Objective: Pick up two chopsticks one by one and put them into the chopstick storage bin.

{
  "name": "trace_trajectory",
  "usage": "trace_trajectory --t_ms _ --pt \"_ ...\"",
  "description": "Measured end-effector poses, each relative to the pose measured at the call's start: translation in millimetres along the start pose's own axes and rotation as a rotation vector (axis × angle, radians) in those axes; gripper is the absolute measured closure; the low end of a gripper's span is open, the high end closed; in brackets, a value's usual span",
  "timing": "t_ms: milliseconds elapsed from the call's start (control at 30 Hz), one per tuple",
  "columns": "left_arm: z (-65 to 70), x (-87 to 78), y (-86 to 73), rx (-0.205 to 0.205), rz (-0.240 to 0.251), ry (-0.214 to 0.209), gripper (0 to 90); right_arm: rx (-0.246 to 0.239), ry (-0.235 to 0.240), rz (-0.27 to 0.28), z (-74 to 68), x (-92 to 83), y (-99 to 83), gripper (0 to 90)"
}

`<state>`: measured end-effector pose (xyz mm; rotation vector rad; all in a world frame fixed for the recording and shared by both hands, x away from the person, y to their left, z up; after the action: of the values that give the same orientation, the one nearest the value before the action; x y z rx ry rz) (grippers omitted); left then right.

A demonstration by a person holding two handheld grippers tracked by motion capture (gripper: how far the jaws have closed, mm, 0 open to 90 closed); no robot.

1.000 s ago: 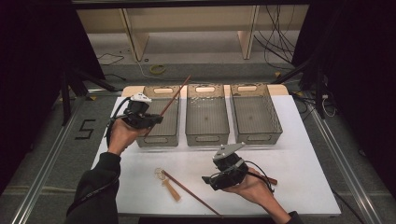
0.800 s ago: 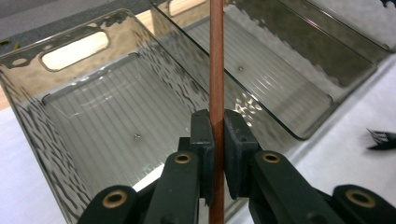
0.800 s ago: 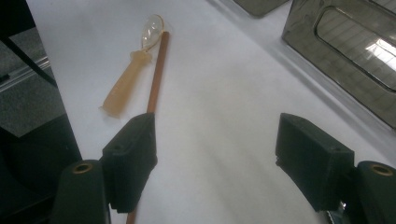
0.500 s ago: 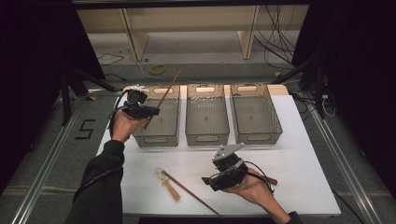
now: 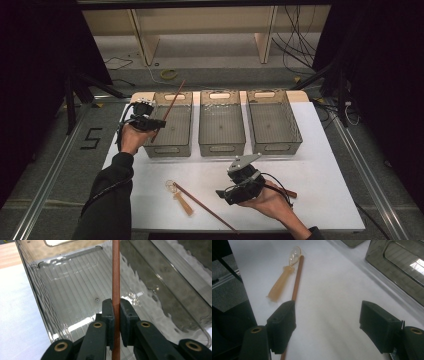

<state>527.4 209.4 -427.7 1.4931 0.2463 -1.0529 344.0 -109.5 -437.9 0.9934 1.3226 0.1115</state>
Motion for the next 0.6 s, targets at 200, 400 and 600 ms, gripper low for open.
trace_trajectory --t_ms 200,400,600 --pt "-4.1 5.0 -7.6 -0.014 -0.017 0.005 82.1 0.004 0.0 -0.006 -0.4 0.6 -0.1 29.9" --pt "-6.5 6.9 -11.8 -0.038 -0.026 0.008 70.2 0.008 0.002 -0.012 -1.3 2.0 0.2 29.9" --pt "2.0 -8.5 -10.7 -0.024 0.019 -0.047 50.1 0.005 0.007 -0.018 -2.5 3.3 0.7 30.0"
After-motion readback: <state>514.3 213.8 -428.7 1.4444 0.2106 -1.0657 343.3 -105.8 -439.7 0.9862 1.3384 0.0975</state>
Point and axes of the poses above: each handheld gripper's, and its own axes: x roughly forward along the jaws, y roughly out of its top, z roughly to its right, the point moved 2 cm from there along x, roughly forward along the jaws
